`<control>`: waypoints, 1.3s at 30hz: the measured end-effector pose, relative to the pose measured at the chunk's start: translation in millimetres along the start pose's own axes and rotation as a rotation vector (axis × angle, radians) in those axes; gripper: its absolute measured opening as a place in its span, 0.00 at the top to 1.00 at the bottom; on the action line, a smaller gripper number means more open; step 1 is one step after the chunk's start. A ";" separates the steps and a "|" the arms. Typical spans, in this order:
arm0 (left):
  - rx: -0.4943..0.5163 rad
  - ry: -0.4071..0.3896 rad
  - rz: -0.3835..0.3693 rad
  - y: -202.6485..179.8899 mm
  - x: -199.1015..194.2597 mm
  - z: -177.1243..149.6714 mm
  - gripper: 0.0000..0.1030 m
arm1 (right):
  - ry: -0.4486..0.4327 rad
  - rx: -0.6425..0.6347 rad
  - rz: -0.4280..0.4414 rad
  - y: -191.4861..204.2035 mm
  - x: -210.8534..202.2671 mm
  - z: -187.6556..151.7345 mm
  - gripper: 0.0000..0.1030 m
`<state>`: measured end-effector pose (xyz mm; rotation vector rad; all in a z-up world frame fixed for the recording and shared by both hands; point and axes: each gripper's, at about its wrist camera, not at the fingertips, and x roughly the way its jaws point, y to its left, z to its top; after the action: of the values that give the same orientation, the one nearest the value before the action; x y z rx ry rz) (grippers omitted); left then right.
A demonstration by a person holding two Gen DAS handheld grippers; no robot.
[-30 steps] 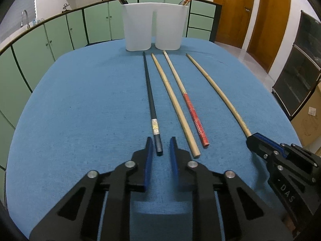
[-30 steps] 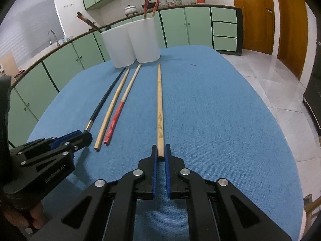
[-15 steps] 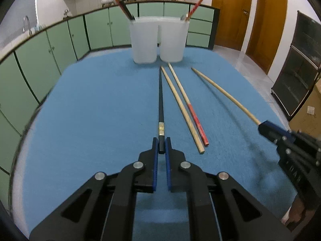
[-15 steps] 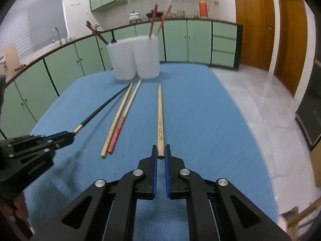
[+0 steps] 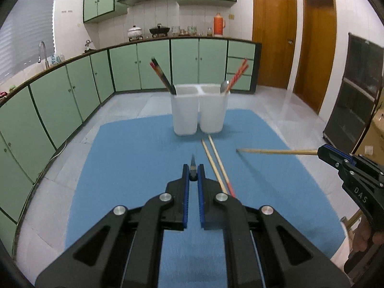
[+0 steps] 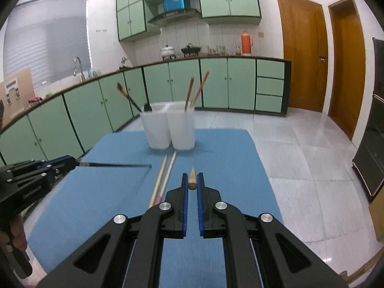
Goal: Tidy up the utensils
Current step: 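Lift both chopsticks and carry them over the white holder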
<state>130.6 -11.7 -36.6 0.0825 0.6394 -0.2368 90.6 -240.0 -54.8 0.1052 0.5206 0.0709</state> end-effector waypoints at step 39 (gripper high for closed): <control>-0.015 -0.240 -0.055 -3.2 -39.6 92.5 0.95 | -0.117 -0.040 0.101 11.7 -14.2 111.9 0.94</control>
<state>152.8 -20.9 61.2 0.0220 0.4050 -0.2899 133.8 -238.9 50.0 0.0954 0.3964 0.1724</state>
